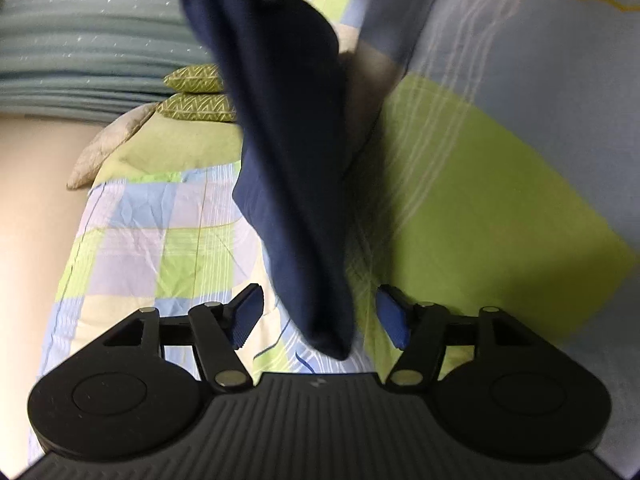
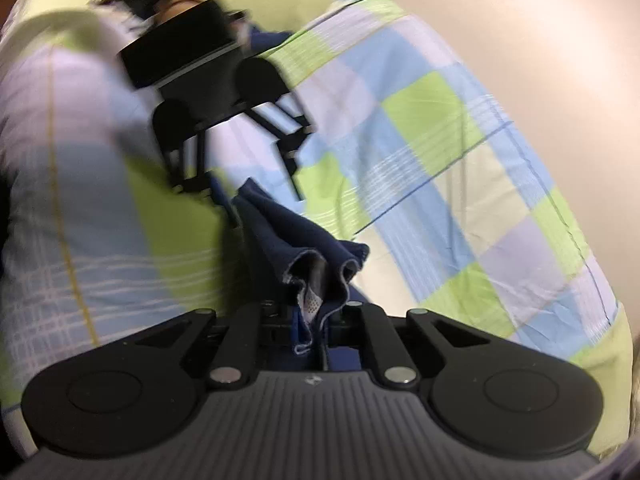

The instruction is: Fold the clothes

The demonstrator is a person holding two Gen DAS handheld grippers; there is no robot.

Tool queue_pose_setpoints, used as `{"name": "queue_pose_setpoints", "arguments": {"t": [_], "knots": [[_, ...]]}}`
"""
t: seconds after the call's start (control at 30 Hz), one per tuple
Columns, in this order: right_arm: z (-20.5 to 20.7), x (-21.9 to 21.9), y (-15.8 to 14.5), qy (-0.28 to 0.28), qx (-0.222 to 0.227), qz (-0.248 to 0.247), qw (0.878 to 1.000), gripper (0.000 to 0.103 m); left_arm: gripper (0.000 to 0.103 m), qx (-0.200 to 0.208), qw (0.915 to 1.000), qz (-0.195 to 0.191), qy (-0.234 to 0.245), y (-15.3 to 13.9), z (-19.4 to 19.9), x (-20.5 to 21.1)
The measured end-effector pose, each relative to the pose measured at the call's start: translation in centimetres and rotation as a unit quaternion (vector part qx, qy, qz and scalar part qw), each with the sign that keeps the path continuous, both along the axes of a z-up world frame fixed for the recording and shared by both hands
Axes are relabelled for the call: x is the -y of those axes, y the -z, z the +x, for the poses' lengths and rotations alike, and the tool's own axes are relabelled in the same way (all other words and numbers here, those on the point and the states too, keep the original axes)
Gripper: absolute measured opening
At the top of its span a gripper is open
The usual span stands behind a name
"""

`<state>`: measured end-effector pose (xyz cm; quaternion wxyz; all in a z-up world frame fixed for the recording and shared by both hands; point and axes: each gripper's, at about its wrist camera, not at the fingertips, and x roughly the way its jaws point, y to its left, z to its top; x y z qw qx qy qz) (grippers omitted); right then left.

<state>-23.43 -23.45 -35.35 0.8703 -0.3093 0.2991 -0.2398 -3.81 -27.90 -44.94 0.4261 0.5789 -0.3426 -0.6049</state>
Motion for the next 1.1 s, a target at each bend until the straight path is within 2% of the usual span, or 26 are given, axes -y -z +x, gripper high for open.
{"name": "queue_pose_setpoints", "arguments": {"t": [0.07, 0.13, 0.17, 0.23, 0.27, 0.3, 0.33, 0.43, 0.5, 0.57, 0.6, 0.63, 0.7, 0.83, 0.97, 1.1], "knots": [[-0.3, -0.1, -0.3, 0.001, 0.01, 0.007, 1.0, 0.007, 0.064, -0.005, 1.0, 0.002, 0.003, 0.1, -0.3, 0.7], [-0.4, -0.4, 0.0, -0.003, 0.009, 0.01, 1.0, 0.007, 0.042, -0.025, 0.9994, 0.021, -0.014, -0.3, -0.5, 2.1], [-0.4, -0.5, 0.2, -0.005, 0.007, 0.011, 1.0, 0.007, 0.024, -0.03, 0.9989, 0.029, -0.021, -0.4, -0.7, 2.7], [-0.8, -1.0, 1.4, -0.017, -0.01, 0.001, 1.0, 0.008, 0.022, -0.031, 0.9985, 0.039, -0.021, -0.4, -0.5, 3.1], [-1.0, -1.4, 2.1, -0.024, -0.019, -0.004, 1.0, 0.018, 0.022, -0.034, 0.9983, 0.042, -0.022, -0.4, -0.3, 3.2], [-1.0, -1.4, 2.5, -0.025, -0.024, -0.005, 0.999, 0.033, 0.021, -0.041, 0.9979, 0.043, -0.023, -0.4, -0.1, 3.3], [-0.9, -1.3, 2.8, -0.025, -0.029, -0.004, 0.999, 0.038, 0.021, -0.048, 0.9975, 0.045, -0.025, -0.5, 0.0, 3.3], [-0.7, -1.0, 3.6, -0.025, -0.041, -0.001, 0.999, 0.039, 0.021, -0.062, 0.9964, 0.05, -0.03, -0.5, 0.4, 3.5], [-0.6, -0.9, 4.2, -0.025, -0.05, 0.0, 0.998, 0.046, 0.018, -0.063, 0.9961, 0.053, -0.033, -0.6, 0.2, 3.6], [-0.4, -0.7, 4.8, -0.025, -0.058, 0.002, 0.998, 0.043, 0.015, -0.066, 0.9955, 0.056, -0.037, -0.8, 0.1, 3.8], [-0.4, -0.6, 5.1, -0.025, -0.062, 0.003, 0.998, 0.022, 0.014, -0.069, 0.9951, 0.057, -0.04, -1.2, -0.1, 3.8], [-0.3, -0.5, 5.4, -0.025, -0.066, 0.003, 0.997, 0.013, 0.013, -0.074, 0.9946, 0.058, -0.044, -1.9, -0.5, 3.8], [-0.2, -0.4, 5.9, -0.025, -0.075, 0.005, 0.997, 0.012, 0.011, -0.081, 0.9939, 0.057, -0.05, -2.7, -1.6, 3.4], [0.0, -1.1, 4.2, -0.016, -0.062, 0.031, 0.997, 0.009, 0.009, -0.093, 0.992, 0.056, -0.064, -5.1, -2.7, 1.2], [0.1, -4.6, 2.1, -0.049, -0.045, 0.073, 0.995, 0.007, 0.009, -0.078, 0.9899, 0.086, -0.081, -7.3, -4.1, -3.2], [0.1, -8.2, 0.2, -0.104, 0.007, 0.155, 0.982, 0.006, 0.009, -0.079, 0.9822, 0.12, -0.122, -9.4, -5.5, -7.6]]}}
